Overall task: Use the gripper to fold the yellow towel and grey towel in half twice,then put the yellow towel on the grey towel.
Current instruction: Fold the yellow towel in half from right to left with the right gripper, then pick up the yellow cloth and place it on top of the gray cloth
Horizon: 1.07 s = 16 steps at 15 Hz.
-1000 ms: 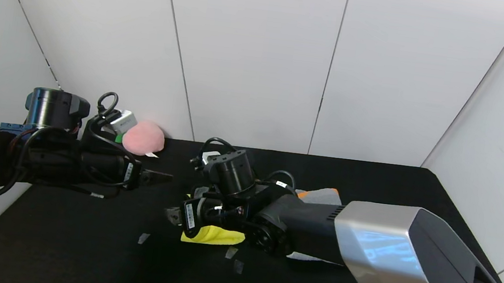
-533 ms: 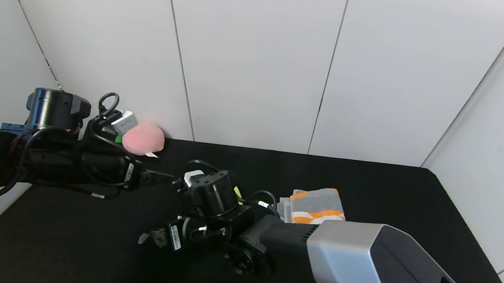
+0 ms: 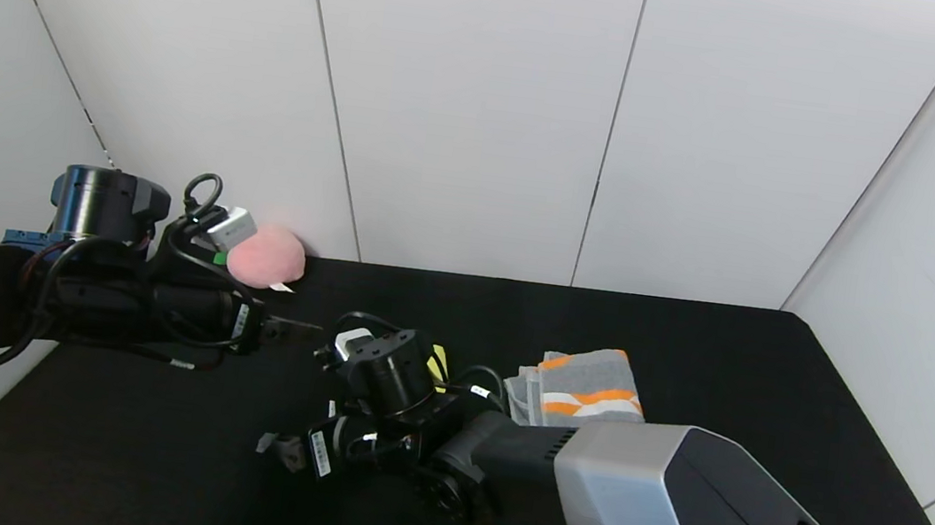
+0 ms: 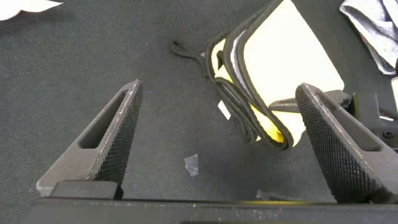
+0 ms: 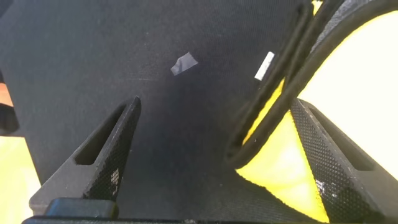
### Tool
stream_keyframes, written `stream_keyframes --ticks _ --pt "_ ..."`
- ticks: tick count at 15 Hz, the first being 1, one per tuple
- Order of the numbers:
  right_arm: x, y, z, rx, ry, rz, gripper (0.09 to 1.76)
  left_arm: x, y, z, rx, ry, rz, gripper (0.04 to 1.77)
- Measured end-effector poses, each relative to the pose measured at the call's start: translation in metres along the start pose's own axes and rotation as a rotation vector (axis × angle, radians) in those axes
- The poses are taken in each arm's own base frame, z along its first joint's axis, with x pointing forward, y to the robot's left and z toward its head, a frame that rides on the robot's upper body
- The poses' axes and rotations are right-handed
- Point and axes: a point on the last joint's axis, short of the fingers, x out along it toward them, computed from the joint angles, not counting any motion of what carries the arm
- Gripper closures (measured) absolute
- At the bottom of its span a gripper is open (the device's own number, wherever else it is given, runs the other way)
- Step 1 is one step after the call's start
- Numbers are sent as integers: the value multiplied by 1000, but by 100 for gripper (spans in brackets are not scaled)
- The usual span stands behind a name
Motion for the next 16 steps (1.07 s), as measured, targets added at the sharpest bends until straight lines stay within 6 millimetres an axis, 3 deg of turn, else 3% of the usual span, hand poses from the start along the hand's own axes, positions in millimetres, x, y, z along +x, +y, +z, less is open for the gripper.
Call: stream_keyframes --ticks 5,9,11,16 --pt "-5 2 7 -3 -13 1 14 0 0 0 1 0 -1 9" --pt "-27 -4 35 -19 -72 -15 14 1 -2 -1 1 4 -5 9" --pt "-40 -12 50 -17 -99 -34 14 1 -2 -1 1 5 -6 9" --pt "-70 -40 66 24 -24 -127 14 3 -3 -2 -2 13 -10 9"
